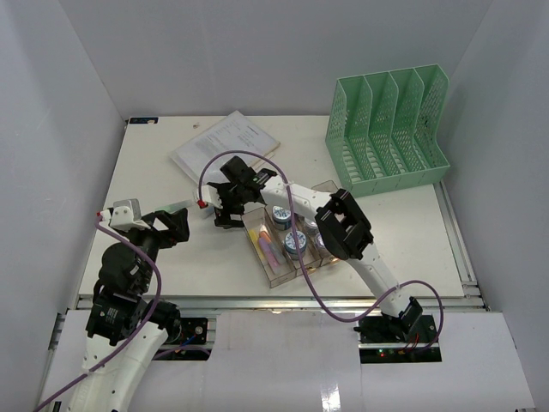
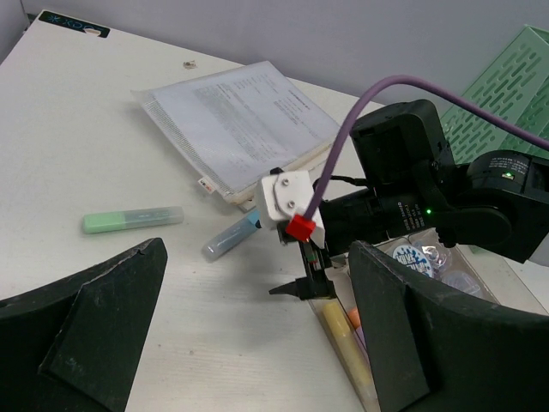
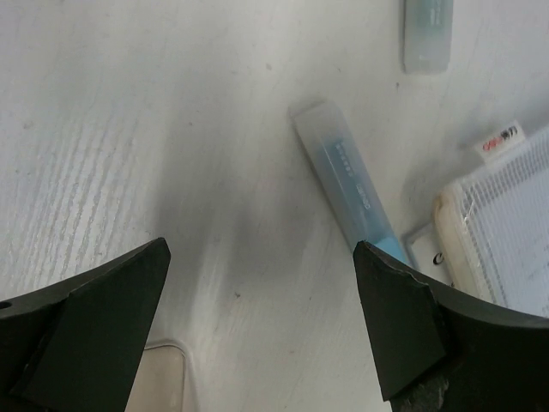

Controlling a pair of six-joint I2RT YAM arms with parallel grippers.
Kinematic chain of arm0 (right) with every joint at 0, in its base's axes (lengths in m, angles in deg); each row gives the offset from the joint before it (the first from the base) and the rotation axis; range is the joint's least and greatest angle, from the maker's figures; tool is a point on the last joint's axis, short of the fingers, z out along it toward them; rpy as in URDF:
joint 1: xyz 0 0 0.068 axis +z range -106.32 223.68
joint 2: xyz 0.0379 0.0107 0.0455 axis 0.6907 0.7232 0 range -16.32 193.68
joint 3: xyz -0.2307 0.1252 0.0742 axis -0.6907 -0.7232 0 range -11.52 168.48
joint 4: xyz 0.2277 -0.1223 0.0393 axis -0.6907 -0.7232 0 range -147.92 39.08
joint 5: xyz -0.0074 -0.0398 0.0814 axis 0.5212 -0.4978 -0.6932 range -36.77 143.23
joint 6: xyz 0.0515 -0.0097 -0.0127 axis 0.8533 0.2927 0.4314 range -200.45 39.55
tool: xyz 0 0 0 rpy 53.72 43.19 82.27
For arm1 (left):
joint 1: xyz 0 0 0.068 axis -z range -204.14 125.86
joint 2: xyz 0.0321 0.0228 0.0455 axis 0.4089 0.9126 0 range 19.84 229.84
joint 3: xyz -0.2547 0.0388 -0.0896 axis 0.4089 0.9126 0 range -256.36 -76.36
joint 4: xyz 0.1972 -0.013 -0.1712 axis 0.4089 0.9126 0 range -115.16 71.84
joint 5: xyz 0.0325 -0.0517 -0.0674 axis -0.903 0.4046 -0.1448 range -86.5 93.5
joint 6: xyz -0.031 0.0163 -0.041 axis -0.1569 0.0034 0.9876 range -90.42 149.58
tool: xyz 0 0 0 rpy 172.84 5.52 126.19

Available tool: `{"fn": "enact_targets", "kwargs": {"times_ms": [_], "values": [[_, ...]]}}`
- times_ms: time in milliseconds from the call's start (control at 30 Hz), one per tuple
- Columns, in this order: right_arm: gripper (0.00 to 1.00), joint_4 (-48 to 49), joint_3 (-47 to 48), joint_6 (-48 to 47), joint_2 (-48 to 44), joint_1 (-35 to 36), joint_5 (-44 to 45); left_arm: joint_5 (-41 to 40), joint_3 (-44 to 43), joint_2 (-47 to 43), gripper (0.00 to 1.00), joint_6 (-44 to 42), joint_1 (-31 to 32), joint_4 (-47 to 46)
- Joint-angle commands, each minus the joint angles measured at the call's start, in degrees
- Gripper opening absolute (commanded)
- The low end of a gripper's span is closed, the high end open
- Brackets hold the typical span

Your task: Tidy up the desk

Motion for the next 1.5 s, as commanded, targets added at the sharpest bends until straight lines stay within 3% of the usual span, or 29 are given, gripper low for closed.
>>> {"fn": "enact_targets", "kwargs": {"times_ms": [0, 233, 767, 1467], "values": [[0.94, -4.3, 0.6, -20.2, -2.5, -0.7, -6.1, 0.7, 0.3, 0.5, 0.98, -0.3, -0.1, -0.5], [0.89, -1.3, 7.0, -16.0, 3.4, -1.0, -6.7, 0.5, 0.4, 0.5, 0.98, -0.3, -0.1, -0.5], [0.79, 9.6, 8.9, -5.0, 9.2, -1.0, -0.1, 0.3, 0.4, 1.0, 0.98, -0.3, -0.1, -0.5], [0.38, 2.8, 1.2, 2.7, 5.2, -0.8, -3.9, 0.2, 0.4, 0.6, 0.98, -0.2, -0.1, -0.5]]}}
